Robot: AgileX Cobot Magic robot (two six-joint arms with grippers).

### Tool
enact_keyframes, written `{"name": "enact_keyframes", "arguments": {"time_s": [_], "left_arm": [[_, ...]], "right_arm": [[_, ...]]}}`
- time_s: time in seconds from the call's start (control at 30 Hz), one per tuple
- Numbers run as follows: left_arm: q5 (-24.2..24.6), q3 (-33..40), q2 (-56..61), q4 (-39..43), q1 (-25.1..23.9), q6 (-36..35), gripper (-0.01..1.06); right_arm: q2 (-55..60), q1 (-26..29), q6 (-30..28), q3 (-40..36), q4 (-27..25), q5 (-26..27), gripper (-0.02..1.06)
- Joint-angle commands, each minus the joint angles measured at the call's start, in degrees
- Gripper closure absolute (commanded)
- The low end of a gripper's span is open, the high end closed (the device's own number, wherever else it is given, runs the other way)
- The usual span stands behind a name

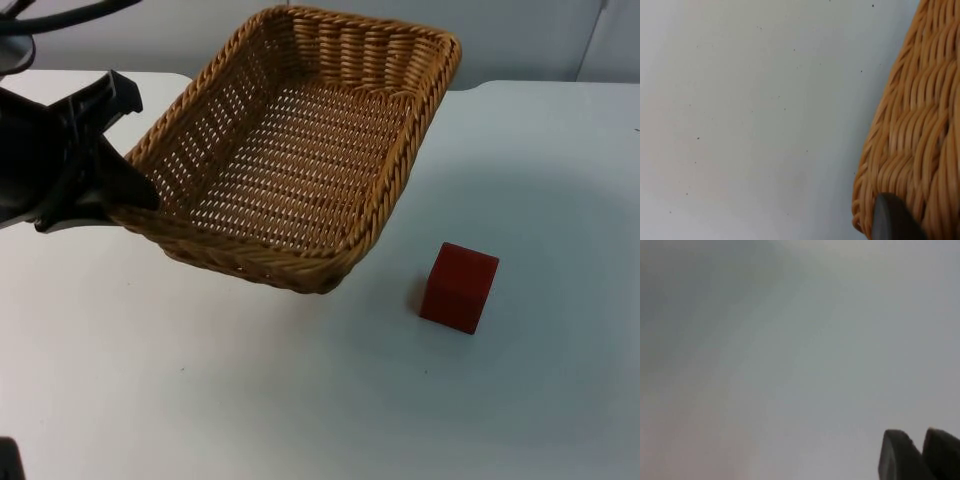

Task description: Pick up the basket with the left hand and place the cube into the basket with the right hand.

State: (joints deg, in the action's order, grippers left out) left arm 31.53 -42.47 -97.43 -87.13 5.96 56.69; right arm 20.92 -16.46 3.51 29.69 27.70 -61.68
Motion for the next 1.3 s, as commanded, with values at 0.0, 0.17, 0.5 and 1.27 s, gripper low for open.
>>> {"name": "enact_keyframes", "arguments": {"time_s": [0.0, 0.17, 0.5, 1.27], "left_arm": [[1.8, -0.1, 0.8, -0.9, -0.1, -0.2, 1.05], [1.8, -0.1, 0.8, -0.9, -0.1, -0.2, 1.05], [1.8, -0.1, 0.8, -0.9, -0.1, -0.2, 1.05], [1.8, -0.1, 0.8, -0.9, -0.1, -0.2, 1.05]], "right_arm": [[5.0, -3.0, 2.8, 0.5, 5.6, 2.4, 0.81], [14.2, -6.9, 4.2, 0.6, 4.5, 10.6, 0.58], [35.6, -5.3, 4.0, 7.6, -1.0, 10.5, 0.00], [68.5, 0.0, -28.4, 21.7, -51.2, 14.3, 0.00]]}}
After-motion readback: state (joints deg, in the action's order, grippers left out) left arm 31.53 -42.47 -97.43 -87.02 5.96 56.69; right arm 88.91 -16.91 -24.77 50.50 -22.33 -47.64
